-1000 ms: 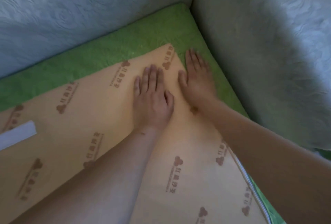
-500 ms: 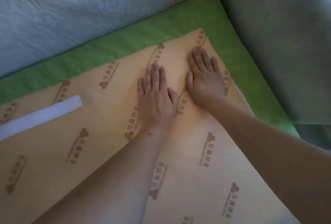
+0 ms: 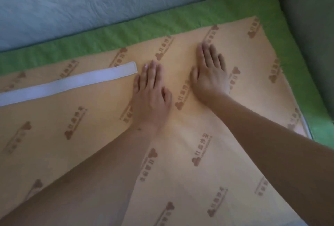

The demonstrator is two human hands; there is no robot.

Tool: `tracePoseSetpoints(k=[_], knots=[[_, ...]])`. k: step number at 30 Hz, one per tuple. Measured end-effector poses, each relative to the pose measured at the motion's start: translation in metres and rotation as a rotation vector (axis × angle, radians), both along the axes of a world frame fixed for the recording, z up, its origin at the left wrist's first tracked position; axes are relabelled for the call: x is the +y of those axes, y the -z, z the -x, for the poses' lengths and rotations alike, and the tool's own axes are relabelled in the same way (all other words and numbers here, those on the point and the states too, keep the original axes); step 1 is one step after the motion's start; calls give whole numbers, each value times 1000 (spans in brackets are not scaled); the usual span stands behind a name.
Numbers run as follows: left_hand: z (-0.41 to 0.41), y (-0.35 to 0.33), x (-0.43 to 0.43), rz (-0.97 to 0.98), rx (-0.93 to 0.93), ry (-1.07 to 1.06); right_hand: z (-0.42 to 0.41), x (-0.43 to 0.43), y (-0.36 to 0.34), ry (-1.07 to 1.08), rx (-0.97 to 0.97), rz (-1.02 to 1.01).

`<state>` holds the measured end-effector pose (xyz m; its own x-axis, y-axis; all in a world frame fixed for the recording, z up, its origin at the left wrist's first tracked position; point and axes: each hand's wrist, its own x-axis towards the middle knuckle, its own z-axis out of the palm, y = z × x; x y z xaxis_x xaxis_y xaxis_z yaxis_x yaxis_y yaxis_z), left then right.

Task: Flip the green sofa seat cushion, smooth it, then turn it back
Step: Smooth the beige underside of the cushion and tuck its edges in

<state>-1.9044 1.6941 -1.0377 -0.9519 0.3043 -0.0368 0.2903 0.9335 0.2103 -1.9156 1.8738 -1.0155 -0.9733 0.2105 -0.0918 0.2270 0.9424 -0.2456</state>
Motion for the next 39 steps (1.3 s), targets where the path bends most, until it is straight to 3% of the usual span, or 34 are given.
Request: tracePoseSetpoints(k=[1,5,9,12,16,20,24,28,32,36,39], knots=[[-2,0,-9,3,0,12,6,-4,0,5,-25,7],[-7,2,-53,43,6,38,27,-46,-17,5,180,-16],[-12,0,-87,57,19,44,15,-83,4,-45,-8,-9],[-6,0,-107,68,-8,8,23,-109,-15,-10,216,-47],[-7,-1,-142,46,19,-73,11,-136,5,-102,4,-17],[-5,-3,-182,21,7,-103,29,-159,-10,-69,170,-52],[-12,0,-222,-17,2,-154,10,-184,8,-135,-30,-113],[-13,2,-244,0,20,-119,17,-221,-19,-84,252,-90],[-17,4,-256,17,42,-80,4,-237,5,-158,-107,-20],[-16,5,-265,49,63,-81,26,-256,-14,-85,184,-15],[-16,3,-265,44,55,-80,12,-269,7,-151,-65,9]])
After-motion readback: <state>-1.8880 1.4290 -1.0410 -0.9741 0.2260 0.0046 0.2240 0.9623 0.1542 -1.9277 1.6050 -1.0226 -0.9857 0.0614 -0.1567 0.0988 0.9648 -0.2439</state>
